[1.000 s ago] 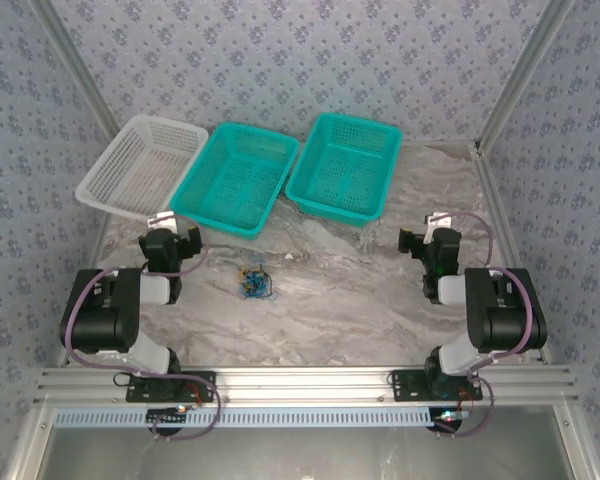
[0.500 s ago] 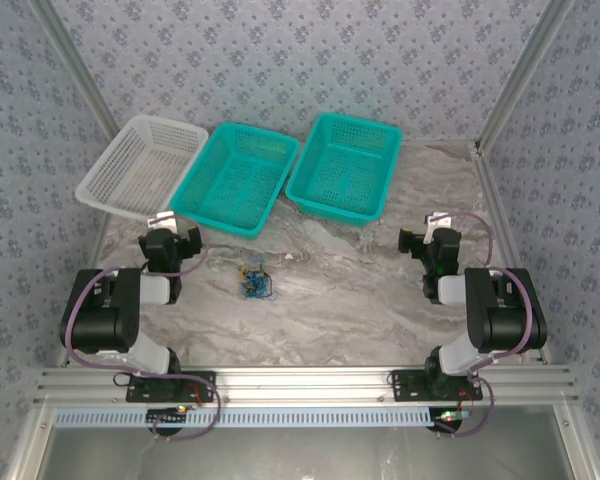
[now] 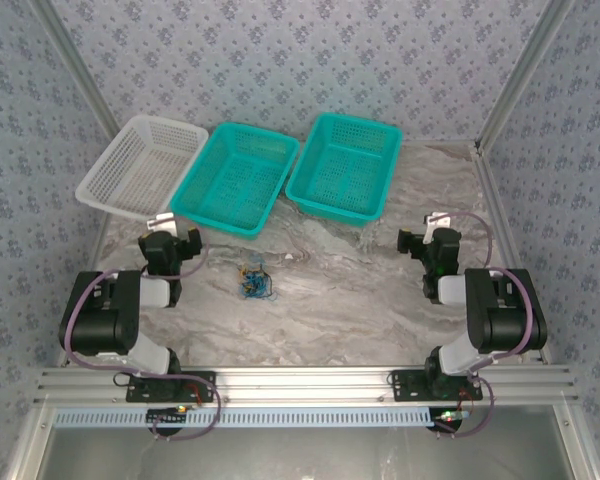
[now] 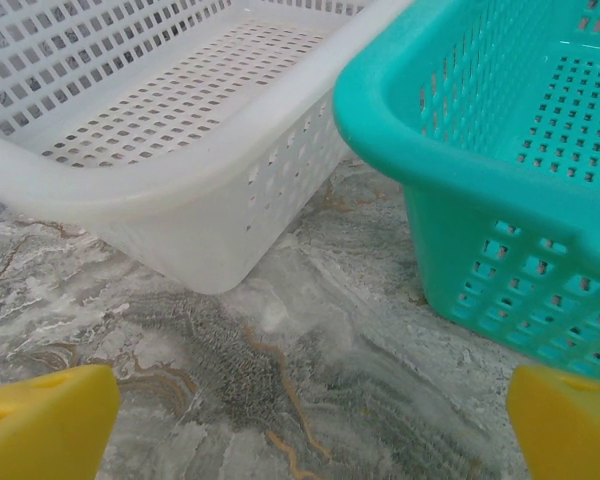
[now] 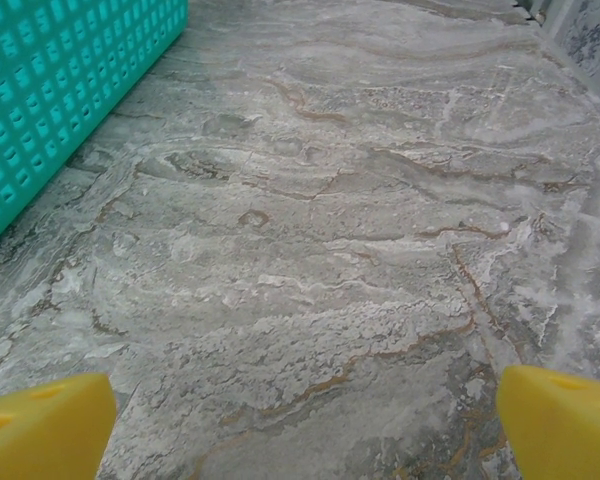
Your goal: Untangle the cables
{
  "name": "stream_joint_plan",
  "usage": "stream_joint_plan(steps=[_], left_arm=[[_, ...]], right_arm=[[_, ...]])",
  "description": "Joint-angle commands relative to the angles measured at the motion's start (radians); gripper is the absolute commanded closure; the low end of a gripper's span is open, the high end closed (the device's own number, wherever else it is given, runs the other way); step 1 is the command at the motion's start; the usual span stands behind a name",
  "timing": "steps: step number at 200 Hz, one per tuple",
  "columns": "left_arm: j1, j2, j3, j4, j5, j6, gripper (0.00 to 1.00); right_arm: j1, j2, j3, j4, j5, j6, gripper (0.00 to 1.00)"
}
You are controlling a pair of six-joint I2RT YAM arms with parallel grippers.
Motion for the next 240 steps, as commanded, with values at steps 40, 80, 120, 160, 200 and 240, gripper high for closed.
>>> stream_joint_plan(steps=[40, 80, 120, 160, 200, 240], left_arm=[[-0.006, -0.228, 0.002, -0.158, -0.05, 0.009, 0.01], [-0.006, -0.46, 0.011, -0.409, -0.234, -0.191, 0.0], [-0.014, -0.617, 0.161, -0.934, -0.261, -0.52, 0.01], [-0.024, -0.616, 0.221, -1.17, -0.063, -0.732, 0.01], [-0.116, -0.567, 0.232, -1.251, 0.112, -0.845, 0.01], [-0.283, -0.525, 0.272, -1.361, 0.14, -0.898, 0.01]], right_arm=[[0.001, -0.238, 0.066, -0.235, -0.031, -0.017, 0.0], [0.008, -0.384, 0.14, -0.429, -0.03, 0.147, 0.0], [0.018, -0.463, 0.256, -0.744, 0.049, 0.403, 0.0], [0.029, -0.536, 0.256, -0.876, 0.09, 0.567, 0.0], [0.034, -0.569, 0.231, -0.912, 0.096, 0.625, 0.0], [0.037, -0.564, 0.233, -0.946, 0.121, 0.664, 0.0]])
